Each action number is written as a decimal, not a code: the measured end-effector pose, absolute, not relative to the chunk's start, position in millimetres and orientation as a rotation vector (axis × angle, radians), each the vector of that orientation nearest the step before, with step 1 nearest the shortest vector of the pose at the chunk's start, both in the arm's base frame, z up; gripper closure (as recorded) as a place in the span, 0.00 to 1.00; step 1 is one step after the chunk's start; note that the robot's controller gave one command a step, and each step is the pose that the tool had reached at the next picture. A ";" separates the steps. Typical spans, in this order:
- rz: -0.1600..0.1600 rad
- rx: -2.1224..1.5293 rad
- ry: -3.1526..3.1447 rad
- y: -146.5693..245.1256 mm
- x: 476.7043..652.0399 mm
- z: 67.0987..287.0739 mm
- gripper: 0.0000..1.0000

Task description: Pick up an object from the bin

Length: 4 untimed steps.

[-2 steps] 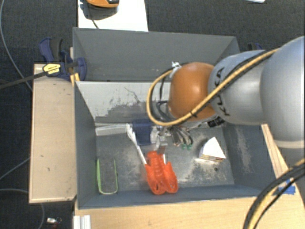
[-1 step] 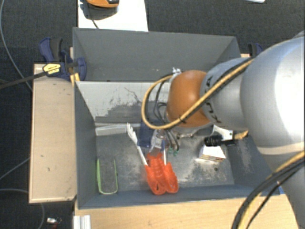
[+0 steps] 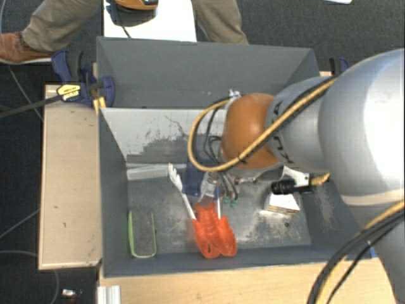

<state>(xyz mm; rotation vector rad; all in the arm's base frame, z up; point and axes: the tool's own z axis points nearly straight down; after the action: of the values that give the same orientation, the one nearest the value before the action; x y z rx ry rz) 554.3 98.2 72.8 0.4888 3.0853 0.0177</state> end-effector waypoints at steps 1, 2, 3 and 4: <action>0.017 0.493 3.083 97.7 554.7 73.0 1.00; 0.017 0.496 3.083 97.7 554.8 73.0 1.00; 0.017 0.498 3.082 97.7 554.8 73.0 1.00; 0.017 0.500 3.082 97.7 554.8 73.0 1.00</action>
Offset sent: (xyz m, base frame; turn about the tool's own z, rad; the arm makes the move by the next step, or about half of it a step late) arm 0.0000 0.0000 0.0000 0.0000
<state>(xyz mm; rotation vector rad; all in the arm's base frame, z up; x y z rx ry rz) 554.8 97.7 73.0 0.4999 3.0821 0.0174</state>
